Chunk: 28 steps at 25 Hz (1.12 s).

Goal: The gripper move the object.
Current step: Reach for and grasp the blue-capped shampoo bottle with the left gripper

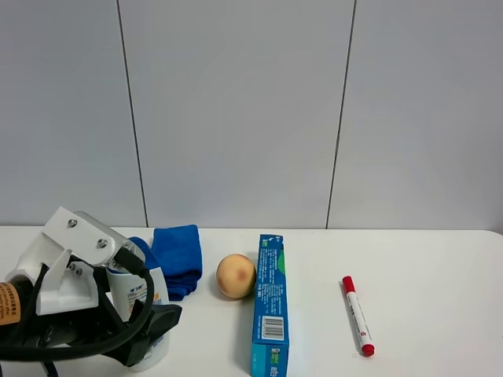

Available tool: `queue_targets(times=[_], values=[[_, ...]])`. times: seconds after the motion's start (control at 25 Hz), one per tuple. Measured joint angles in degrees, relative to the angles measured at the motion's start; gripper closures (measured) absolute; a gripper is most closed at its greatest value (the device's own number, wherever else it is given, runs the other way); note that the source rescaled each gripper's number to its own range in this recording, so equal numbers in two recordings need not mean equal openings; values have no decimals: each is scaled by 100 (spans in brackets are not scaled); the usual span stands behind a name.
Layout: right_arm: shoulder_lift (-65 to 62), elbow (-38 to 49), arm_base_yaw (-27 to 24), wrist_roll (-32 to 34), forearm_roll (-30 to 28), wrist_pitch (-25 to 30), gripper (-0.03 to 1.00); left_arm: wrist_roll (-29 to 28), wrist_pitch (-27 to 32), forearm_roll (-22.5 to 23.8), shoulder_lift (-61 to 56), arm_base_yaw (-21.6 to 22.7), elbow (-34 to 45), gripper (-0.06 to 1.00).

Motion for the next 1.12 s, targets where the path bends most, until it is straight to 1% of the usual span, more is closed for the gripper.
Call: queue_targets(times=[0.24, 0.64, 0.72, 0.8, 1.0, 1.12], values=[[0, 0, 0, 0, 0, 0, -3, 0, -699, 7, 319, 0, 0, 9], [0, 0, 0, 0, 0, 0, -3, 0, -1076, 15, 601, 0, 0, 9], [0, 0, 0, 0, 0, 0, -3, 0, -1105, 15, 603, 0, 0, 10], [0, 0, 0, 0, 0, 0, -3, 0, -1114, 20, 608, 0, 0, 18], [0, 0, 0, 0, 0, 0, -3, 0, -1119, 20, 623, 0, 0, 48], [0, 0, 0, 0, 0, 0, -3, 0, -1119, 20, 623, 0, 0, 64]])
